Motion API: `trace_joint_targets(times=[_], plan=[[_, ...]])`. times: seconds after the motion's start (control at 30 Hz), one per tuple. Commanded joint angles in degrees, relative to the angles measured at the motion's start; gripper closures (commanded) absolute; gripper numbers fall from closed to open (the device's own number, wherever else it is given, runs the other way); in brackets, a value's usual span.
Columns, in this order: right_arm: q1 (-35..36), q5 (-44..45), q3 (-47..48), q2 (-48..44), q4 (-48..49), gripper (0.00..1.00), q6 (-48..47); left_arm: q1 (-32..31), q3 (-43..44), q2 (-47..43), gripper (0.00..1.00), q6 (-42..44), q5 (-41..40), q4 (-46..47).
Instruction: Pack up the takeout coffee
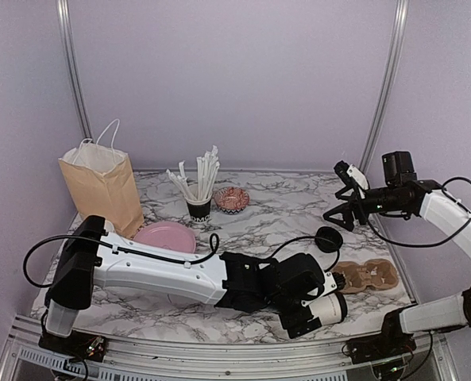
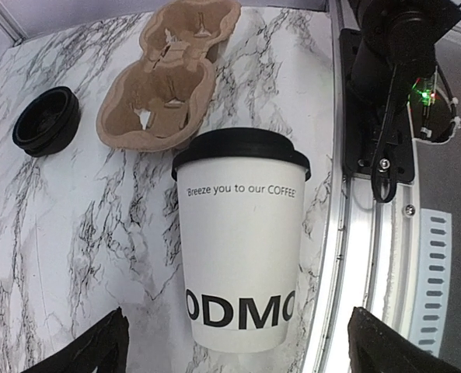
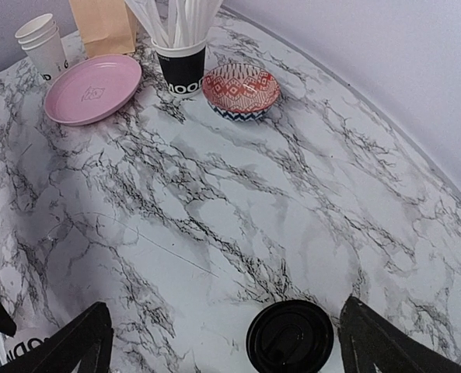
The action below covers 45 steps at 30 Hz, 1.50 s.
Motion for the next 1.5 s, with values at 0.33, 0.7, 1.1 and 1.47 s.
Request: trace_joint_targets(times=[0.33,0.7,1.1,1.47], plan=[[-0.50,0.76,-0.98,-2.20,-0.45,0.01,1.52,0.08,12.59,13.82,0.01,3.83,-0.83,-6.79],[-0.53,-0.43,1.67,-1.28,-3.11,0.01,4.95,0.35,16.37,18.04,0.11,4.99,-2.51,-8.39],[-0.55,-9.90,8.32,-2.50,-16.16,0.08,-2.44,1.05,-9.79,-4.10,0.26,6.04,2.04,7.02],[-0.49,-10.83,6.77,-2.67,-18.56,0.08,-5.55,3.62,-15.25,-8.39,0.01,6.97,11.14,16.88]])
